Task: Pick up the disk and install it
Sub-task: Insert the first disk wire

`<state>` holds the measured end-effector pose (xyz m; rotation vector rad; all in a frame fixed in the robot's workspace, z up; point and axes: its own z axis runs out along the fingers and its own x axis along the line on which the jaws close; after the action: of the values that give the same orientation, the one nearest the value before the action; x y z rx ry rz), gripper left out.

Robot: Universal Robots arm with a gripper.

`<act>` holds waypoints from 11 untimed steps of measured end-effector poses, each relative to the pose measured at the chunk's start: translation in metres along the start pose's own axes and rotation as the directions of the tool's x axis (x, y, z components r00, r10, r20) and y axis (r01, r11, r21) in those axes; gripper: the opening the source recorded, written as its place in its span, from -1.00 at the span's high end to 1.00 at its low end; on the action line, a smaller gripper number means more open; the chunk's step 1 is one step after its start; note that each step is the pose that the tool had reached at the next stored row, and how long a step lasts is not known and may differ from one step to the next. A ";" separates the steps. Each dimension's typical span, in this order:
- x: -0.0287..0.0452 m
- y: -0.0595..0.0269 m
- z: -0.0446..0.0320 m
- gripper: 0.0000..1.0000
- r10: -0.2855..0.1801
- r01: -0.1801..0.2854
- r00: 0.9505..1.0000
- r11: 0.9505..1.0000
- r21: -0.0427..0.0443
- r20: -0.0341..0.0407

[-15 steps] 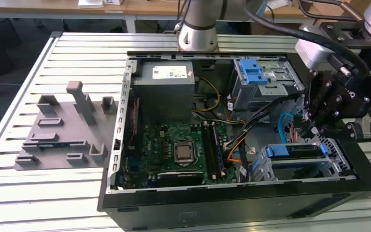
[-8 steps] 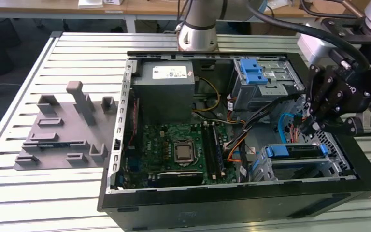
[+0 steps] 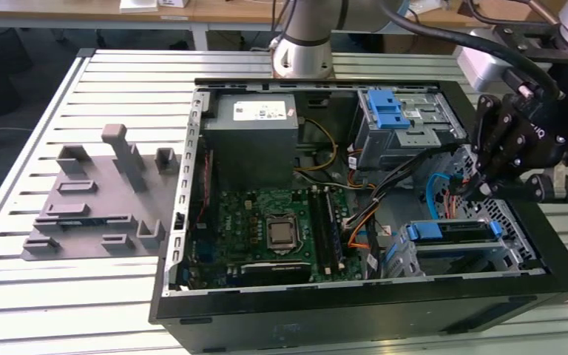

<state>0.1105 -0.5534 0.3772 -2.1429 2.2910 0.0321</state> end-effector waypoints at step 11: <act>-0.0174 -0.0141 0.0022 0.79 0.005 -0.005 1.000 1.000 0.000 0.000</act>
<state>0.1257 -0.5370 0.3751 -2.1368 2.2966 0.0322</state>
